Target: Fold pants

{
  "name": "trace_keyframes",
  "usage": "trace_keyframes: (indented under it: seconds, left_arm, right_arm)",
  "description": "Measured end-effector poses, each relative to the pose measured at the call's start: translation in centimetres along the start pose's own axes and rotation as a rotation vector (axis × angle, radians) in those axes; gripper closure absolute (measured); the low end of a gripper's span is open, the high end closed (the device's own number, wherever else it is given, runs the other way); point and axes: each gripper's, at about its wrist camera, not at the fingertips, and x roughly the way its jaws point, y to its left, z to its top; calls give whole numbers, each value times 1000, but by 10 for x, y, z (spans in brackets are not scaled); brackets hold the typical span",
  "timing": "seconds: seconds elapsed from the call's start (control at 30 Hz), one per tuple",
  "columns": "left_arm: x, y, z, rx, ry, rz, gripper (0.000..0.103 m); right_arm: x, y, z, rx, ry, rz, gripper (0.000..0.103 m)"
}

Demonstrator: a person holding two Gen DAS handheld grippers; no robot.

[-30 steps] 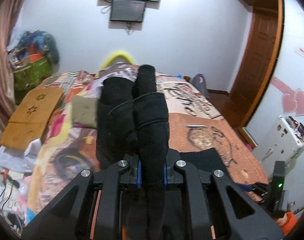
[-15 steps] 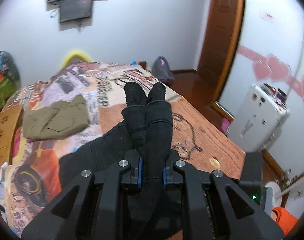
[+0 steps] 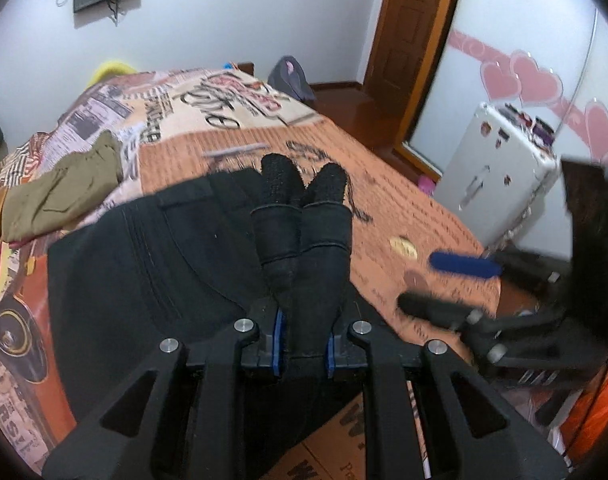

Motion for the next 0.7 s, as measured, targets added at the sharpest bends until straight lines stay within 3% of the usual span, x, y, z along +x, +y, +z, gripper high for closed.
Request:
trace_keyframes:
  seconds: [0.2,0.37,0.57,0.7]
  left_arm:
    - [7,-8,-16,5,50,-4,75]
    - [-4,-12,-17,22,40,-10,55]
    - [-33,-2,-19,-2,-8,-5,55]
    - [-57,31,-25,-59,-42,58,55]
  right_arm:
    - [-4,-8,-10,18,20,-53,46]
    - [-14,-10,-8,31,-2,-67,46]
    - [-29,2,7,6,-61,-63,46]
    - [-30,20,15,-31,-82,-37,46]
